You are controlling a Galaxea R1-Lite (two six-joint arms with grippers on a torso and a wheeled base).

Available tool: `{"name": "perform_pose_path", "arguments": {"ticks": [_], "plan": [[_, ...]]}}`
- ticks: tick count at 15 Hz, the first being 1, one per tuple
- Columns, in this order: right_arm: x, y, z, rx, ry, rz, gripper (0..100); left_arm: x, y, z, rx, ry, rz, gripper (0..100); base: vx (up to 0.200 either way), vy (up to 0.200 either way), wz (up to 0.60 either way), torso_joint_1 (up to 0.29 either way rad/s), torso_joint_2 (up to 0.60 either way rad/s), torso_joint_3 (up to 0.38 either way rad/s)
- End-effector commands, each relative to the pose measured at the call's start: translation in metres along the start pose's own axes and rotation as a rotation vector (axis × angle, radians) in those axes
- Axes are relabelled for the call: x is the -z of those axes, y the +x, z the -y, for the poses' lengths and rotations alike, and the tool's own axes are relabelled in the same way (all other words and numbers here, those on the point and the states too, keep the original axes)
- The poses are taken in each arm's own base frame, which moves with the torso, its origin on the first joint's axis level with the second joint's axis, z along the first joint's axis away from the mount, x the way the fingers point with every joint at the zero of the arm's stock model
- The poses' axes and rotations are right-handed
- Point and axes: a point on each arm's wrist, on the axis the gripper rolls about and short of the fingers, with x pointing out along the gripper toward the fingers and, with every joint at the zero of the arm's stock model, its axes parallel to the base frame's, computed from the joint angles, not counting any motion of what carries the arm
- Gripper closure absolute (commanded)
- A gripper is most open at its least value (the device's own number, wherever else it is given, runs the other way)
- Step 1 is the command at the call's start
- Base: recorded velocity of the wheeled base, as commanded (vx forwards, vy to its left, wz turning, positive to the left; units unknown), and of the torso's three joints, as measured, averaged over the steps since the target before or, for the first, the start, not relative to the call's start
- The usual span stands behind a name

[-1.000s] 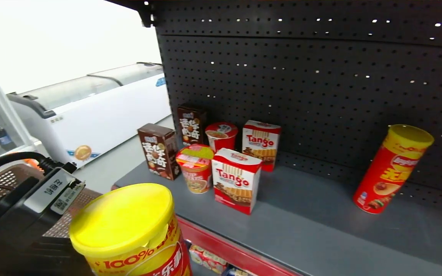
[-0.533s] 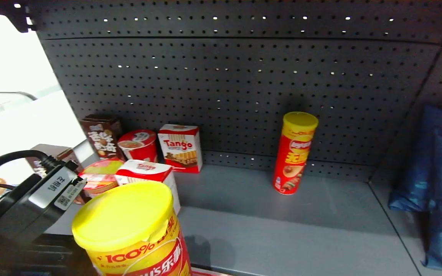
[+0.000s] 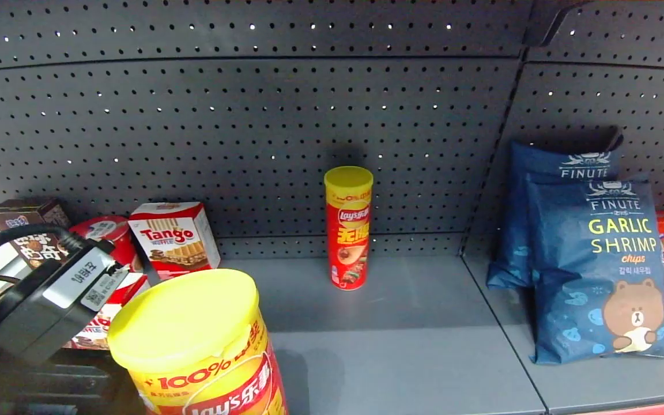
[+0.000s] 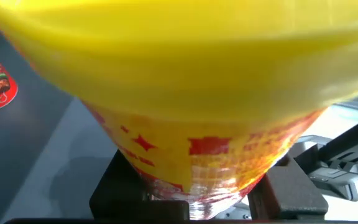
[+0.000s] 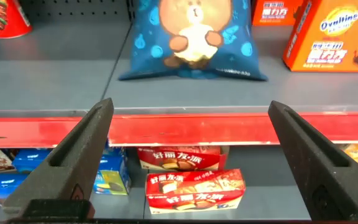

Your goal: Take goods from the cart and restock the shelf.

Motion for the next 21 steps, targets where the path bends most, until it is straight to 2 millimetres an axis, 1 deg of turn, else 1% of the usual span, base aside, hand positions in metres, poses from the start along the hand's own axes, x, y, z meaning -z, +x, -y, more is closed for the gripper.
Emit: {"name": "perform_pose_path", "arguments": {"ticks": [1,8,10,13,14,17,19,20,21], "plan": [[0.0,0.0,0.0,-0.001,0.001,0.0,0,-0.001,0.0,0.0,-0.001,0.003,0.003,100,0.0,0.0,0.0,0.0,0.0,0.0],[0.0,0.0,0.0,-0.001,0.0,0.0,0,-0.002,-0.003,-0.002,-0.028,0.001,0.01,100,0.0,0.0,0.0,0.0,0.0,0.0],[0.0,0.0,0.0,-0.003,-0.002,-0.001,0,0.001,-0.009,-0.003,-0.06,-0.006,0.012,100,0.0,0.0,0.0,0.0,0.0,0.0],[0.0,0.0,0.0,-0.003,-0.016,0.0,0,-0.004,-0.011,-0.003,-0.09,0.005,0.022,100,0.0,0.0,0.0,0.0,0.0,0.0],[0.0,0.0,0.0,-0.008,-0.043,0.002,0,-0.002,-0.01,-0.003,-0.089,-0.001,0.017,100,0.0,0.0,0.0,0.0,0.0,0.0],[0.0,0.0,0.0,-0.014,-0.032,-0.003,0,0.001,-0.01,-0.003,-0.088,-0.011,0.008,100,0.0,0.0,0.0,0.0,0.0,0.0],[0.0,0.0,0.0,-0.009,0.027,0.003,0,0.008,-0.01,-0.002,-0.085,-0.029,-0.007,100,0.0,0.0,0.0,0.0,0.0,0.0],[-0.012,-0.003,0.0,-0.017,0.053,0.058,0,0.008,-0.01,-0.002,-0.086,-0.031,-0.007,100,0.0,0.0,0.0,0.0,0.0,0.0],[-0.105,-0.01,0.0,-0.086,0.186,0.18,0,0.006,-0.011,-0.001,-0.089,-0.022,0.0,100,0.0,0.0,0.0,0.0,0.0,0.0]]}}
